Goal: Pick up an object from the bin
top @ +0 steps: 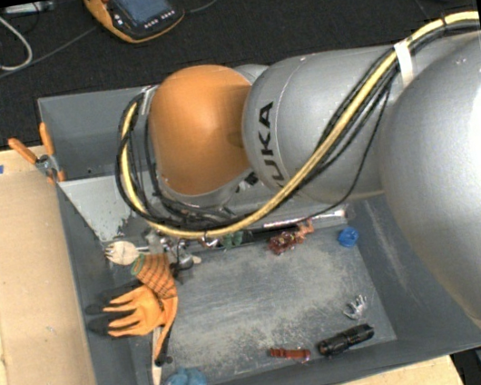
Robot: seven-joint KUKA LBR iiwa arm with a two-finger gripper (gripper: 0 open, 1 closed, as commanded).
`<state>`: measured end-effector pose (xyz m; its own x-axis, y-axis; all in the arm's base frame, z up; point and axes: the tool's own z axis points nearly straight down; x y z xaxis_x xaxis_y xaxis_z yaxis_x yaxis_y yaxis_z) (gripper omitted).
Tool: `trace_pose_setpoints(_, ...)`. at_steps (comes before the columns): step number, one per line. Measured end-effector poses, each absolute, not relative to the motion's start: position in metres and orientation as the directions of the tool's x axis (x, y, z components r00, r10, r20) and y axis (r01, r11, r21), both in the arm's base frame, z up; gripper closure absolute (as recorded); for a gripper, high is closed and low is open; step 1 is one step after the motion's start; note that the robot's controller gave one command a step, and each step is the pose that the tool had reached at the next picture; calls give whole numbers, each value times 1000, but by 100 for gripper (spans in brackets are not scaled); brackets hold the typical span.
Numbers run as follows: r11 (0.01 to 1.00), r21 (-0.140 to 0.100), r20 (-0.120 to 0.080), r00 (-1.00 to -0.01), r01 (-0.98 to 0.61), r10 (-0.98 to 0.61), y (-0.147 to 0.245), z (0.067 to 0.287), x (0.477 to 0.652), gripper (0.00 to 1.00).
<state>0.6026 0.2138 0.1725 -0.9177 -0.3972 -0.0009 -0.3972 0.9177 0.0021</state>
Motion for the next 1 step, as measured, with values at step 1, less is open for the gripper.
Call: trace_pose_setpoints(1, 903, 8, 11, -903, -429, -429, 233, 180, 560, 100)
